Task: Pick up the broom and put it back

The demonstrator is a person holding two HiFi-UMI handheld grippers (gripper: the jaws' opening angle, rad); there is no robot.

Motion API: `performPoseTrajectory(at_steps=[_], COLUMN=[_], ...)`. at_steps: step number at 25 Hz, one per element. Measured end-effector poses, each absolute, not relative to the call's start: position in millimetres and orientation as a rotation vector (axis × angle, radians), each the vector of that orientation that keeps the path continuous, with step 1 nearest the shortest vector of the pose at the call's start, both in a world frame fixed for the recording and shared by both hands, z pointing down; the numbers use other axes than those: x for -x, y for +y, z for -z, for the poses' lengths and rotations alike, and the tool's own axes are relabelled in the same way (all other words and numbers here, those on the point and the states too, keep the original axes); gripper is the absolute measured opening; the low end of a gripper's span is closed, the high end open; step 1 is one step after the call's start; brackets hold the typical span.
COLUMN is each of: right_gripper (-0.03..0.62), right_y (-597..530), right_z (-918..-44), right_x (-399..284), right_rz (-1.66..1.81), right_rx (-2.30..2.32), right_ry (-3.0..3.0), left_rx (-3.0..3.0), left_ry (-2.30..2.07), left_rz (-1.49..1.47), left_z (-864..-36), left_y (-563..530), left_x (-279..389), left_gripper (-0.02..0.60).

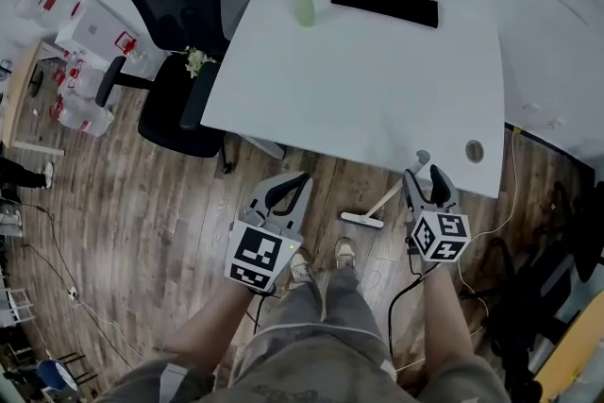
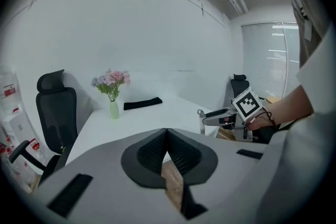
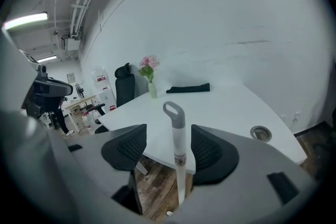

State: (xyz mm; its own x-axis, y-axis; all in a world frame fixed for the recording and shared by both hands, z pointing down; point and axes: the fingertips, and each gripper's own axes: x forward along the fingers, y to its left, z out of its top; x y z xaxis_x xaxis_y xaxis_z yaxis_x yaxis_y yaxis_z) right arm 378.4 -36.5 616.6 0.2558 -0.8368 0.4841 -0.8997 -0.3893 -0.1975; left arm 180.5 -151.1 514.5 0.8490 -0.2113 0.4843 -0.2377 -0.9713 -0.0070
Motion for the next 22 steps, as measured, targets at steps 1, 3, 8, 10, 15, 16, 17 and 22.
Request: performPoseTrajectory(at_steps=[1, 3, 8, 10, 15, 16, 17, 22], right_gripper=[0.268, 0.268, 0.220, 0.197, 0.120, 0.118, 0.117, 0.114], right_y=[-37, -39, -44, -46, -49, -48, -47, -36], right_z=[-626, -642, -662, -667, -667, -666, -665, -650], right_x=[-381, -385, -389, -389, -386, -383, -379, -347], right_rz=[-0.819, -0.844, -0.872, -0.878, -0.833, -0.822, -0.813, -0.750], right_rx=[-2.390, -2.382, -2.364, -2.354, -2.302, -2.283, -2.261, -2.108], right_ry=[-1.652, -1.635, -1.627, -1.625, -1.635, -1.642, -1.651, -1.750], left_rx=[-2.960, -2.941, -2.898, -2.888, -2.866, -2.862, -2.858, -2.862], left_ry=[-0.363, -0.373, -0.412, -0.435, -0.485, -0.494, -0.500, -0.534], left_rz=[-0.780, -0.799, -0.830, -0.837, -0.833, -0.830, -0.828, -0.802], left_z=[-520, -529, -543, -547, -549, -549, -548, -538], left_y=[-151, -152, -155, -157, -161, -161, -159, -156], left_x=[-180, -178, -167, -163, -153, -152, -150, -140], left_gripper=[0.017, 0.017, 0.017, 0.017, 0.017, 0.017, 0.017, 0.017])
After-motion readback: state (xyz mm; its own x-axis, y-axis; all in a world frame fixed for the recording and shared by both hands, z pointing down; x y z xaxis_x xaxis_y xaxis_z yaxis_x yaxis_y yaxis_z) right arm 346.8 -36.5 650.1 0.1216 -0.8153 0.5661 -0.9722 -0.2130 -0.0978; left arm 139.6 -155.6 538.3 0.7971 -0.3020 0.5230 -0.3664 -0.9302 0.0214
